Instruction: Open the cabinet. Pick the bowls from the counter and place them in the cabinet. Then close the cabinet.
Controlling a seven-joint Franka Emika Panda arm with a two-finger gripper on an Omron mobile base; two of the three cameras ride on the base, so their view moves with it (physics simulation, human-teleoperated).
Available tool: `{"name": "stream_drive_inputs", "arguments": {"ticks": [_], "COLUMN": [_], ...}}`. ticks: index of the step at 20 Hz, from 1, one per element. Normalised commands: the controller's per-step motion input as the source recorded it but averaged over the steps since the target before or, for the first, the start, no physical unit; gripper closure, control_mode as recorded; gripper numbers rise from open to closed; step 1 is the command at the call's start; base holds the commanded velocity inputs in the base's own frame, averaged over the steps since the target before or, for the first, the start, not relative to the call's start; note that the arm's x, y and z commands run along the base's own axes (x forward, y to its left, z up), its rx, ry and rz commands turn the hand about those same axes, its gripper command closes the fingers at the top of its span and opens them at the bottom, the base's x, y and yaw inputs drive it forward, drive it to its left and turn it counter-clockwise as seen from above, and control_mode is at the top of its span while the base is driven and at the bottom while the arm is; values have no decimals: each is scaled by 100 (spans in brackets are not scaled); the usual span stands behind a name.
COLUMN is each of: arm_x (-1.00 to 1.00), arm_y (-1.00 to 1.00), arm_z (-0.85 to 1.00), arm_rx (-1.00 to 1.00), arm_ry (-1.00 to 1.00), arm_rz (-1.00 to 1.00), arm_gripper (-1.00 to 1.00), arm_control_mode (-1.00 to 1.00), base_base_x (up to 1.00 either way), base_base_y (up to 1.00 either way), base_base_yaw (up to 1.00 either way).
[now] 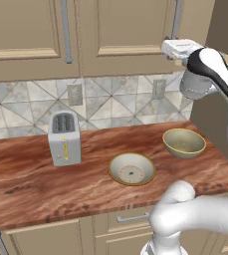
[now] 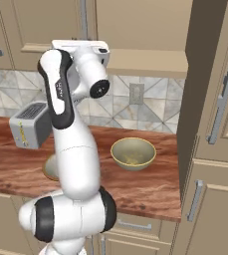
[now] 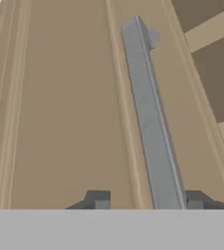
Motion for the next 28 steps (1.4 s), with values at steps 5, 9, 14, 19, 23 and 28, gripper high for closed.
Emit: {"name": "stream_drive_inputs", "arguments": {"ticks": [5, 9, 14, 19, 23, 28], "arm_x": [-100, -100, -100, -100, -100, -100], "arm_y": [100, 100, 100, 100, 100, 100], "arm_z": [31, 36, 44, 65, 71, 81], "arm_rx": [-12, -11, -16, -27, -43, -49], "arm_ry": [7, 2, 3, 23, 13, 26], "arm_rz": [36, 21, 18, 22, 18, 23], "arm_gripper": [100, 100, 100, 100, 100, 100], "arm_control_mode": [-100, -100, -100, -100, -100, -100], "base_base_x": [0, 0, 0, 0, 0, 0], "base_base_y": [0, 0, 0, 0, 0, 0], "base_base_yaw": [0, 0, 0, 0, 0, 0]}}
